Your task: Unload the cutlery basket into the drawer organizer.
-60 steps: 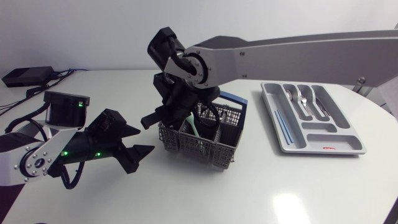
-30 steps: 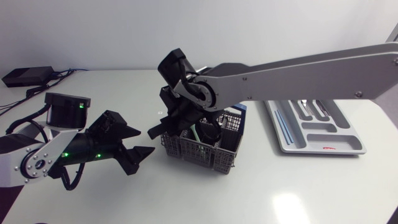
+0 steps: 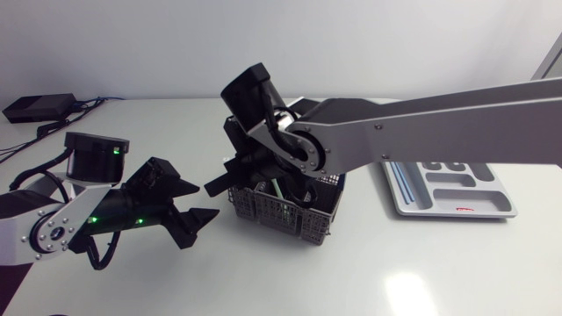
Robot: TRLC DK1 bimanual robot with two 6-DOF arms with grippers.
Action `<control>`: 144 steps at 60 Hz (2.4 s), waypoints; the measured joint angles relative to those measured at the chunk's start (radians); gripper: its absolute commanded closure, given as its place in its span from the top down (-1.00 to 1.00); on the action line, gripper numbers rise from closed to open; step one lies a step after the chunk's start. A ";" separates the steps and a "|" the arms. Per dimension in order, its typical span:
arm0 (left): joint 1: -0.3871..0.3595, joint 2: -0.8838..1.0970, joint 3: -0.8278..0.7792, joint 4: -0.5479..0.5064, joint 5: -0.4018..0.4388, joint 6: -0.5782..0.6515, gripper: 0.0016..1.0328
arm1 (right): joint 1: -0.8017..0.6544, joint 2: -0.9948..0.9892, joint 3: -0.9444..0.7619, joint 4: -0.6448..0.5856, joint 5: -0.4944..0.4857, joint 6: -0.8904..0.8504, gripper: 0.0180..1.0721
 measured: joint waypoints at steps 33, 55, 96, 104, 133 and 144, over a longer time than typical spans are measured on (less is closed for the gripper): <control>0.000 0.000 0.000 -0.002 0.000 0.000 0.70 | -0.047 -0.195 0.036 -0.219 -0.255 0.006 -0.74; 0.000 0.000 0.000 -0.020 -0.001 0.000 0.69 | -0.245 -0.484 -0.006 -0.416 -0.487 0.043 -0.74; -0.052 0.017 0.017 -0.031 -0.050 -0.008 0.69 | -0.966 -0.732 -0.354 -0.583 -0.290 -0.270 -0.74; -0.053 0.020 0.017 -0.031 -0.050 -0.008 0.70 | -1.073 -0.643 -0.428 -0.408 -0.214 -0.305 -0.74; -0.060 0.020 0.021 -0.037 -0.054 -0.009 0.69 | -1.157 -0.134 -0.430 0.031 -0.018 -0.276 -0.70; -0.084 0.020 0.047 -0.063 -0.070 -0.024 0.69 | -1.157 -0.035 -0.394 0.102 0.003 -0.257 0.05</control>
